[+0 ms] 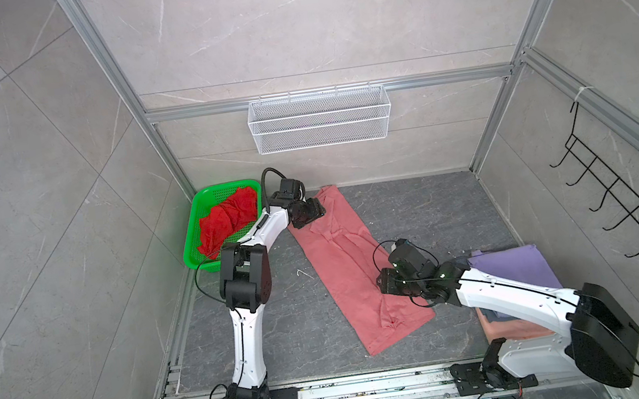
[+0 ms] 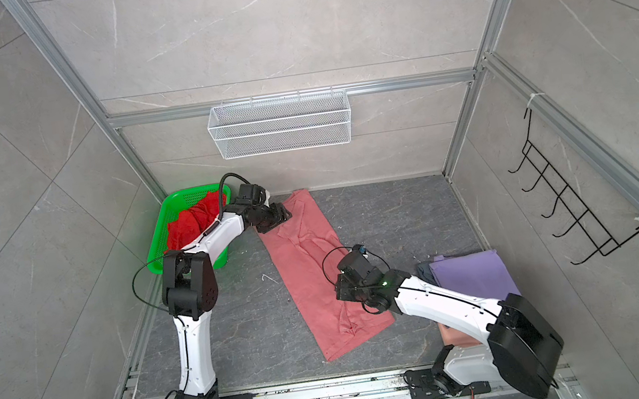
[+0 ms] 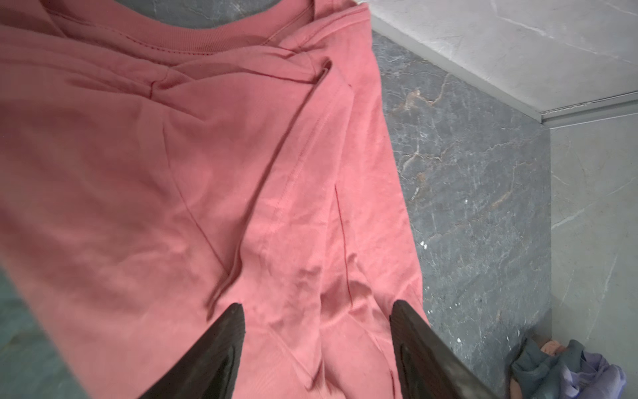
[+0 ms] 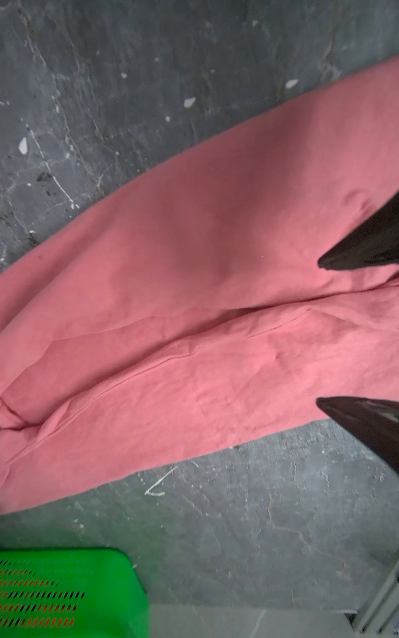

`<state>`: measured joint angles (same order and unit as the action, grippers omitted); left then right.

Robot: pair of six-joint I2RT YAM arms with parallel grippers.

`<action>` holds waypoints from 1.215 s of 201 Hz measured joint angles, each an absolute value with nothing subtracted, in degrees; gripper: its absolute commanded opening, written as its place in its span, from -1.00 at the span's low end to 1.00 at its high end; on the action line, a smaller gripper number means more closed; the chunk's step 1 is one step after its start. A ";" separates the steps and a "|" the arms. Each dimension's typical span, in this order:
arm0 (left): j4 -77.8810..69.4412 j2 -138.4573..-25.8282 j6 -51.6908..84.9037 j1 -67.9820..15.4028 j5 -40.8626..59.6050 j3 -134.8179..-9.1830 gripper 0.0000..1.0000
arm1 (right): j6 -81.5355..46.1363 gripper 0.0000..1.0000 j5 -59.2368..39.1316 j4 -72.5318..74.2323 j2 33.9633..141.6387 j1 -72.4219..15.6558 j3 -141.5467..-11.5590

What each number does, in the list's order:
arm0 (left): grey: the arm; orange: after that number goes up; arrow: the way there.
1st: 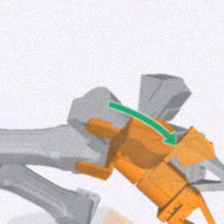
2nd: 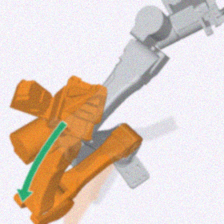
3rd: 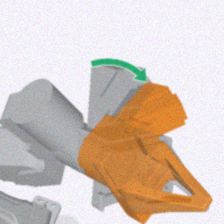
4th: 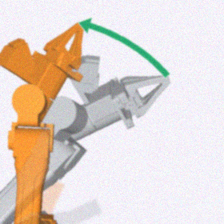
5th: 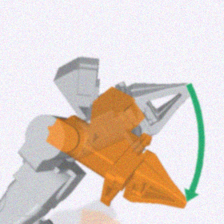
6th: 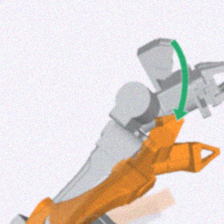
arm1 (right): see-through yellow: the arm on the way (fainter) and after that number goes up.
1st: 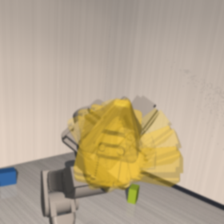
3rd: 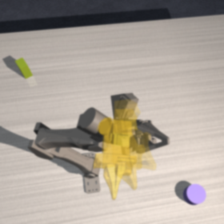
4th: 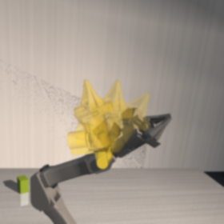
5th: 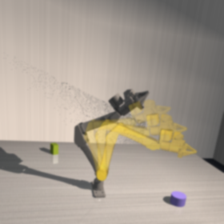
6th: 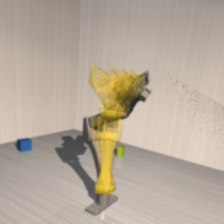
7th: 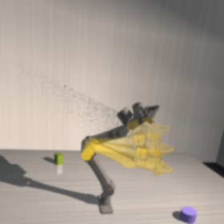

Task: Fold and stack the t-shirts
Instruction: 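Drag the strip's end toward the robot with the right gripper while the left holds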

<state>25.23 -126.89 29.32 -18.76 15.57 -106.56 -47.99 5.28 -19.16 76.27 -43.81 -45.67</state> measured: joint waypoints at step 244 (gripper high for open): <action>31.62 -149.18 33.56 -26.98 12.91 -133.01 0.40 | -47.77 0.12 -5.43 -17.43 83.11 -52.47 -39.13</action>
